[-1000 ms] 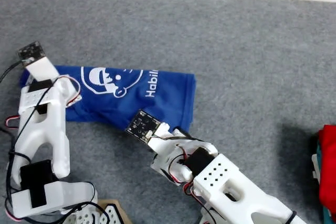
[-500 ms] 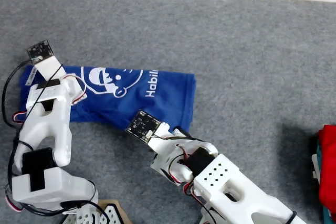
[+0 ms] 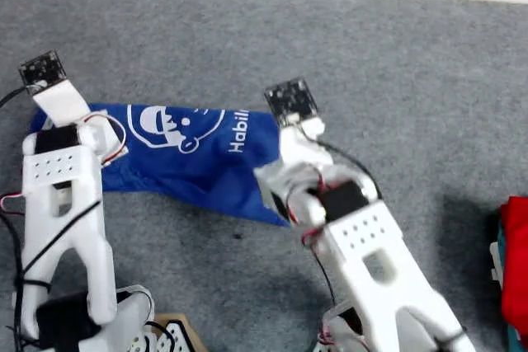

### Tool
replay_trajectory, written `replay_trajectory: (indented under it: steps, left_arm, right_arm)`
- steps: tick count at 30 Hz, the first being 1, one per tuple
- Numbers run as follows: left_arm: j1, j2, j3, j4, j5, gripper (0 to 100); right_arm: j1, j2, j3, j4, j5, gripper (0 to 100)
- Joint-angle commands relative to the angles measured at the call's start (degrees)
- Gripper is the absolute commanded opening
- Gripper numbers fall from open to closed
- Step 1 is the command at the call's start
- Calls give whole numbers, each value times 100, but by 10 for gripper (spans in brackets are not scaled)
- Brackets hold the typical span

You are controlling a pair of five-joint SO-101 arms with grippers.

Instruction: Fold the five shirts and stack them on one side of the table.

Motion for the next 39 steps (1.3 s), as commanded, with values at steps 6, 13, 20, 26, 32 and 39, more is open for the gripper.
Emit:
replay_trajectory:
  steps: [6, 13, 20, 26, 32, 39]
  left_arm:
    - [57, -295, -13, 299, -26, 11]
    - [-330, -268, 13, 290, -26, 11]
    - [-374, -268, 602, -316, -26, 11]
    - [-374, -268, 725, -352, -26, 11]
    - [-382, -268, 725, -352, -26, 11]
    - [-505, -268, 725, -360, -26, 11]
  right_arm:
    - [479, 2114, -1701, 242, -123, 349]
    - [936, 3046, -1842, -189, -88, 349]
    - [919, 3723, -1807, -479, -114, 333]
    - [699, 3943, -1842, -743, -114, 277]
    - [743, 3969, -1798, -919, -149, 277]
    - [690, 4593, -1868, -927, -352, 275]
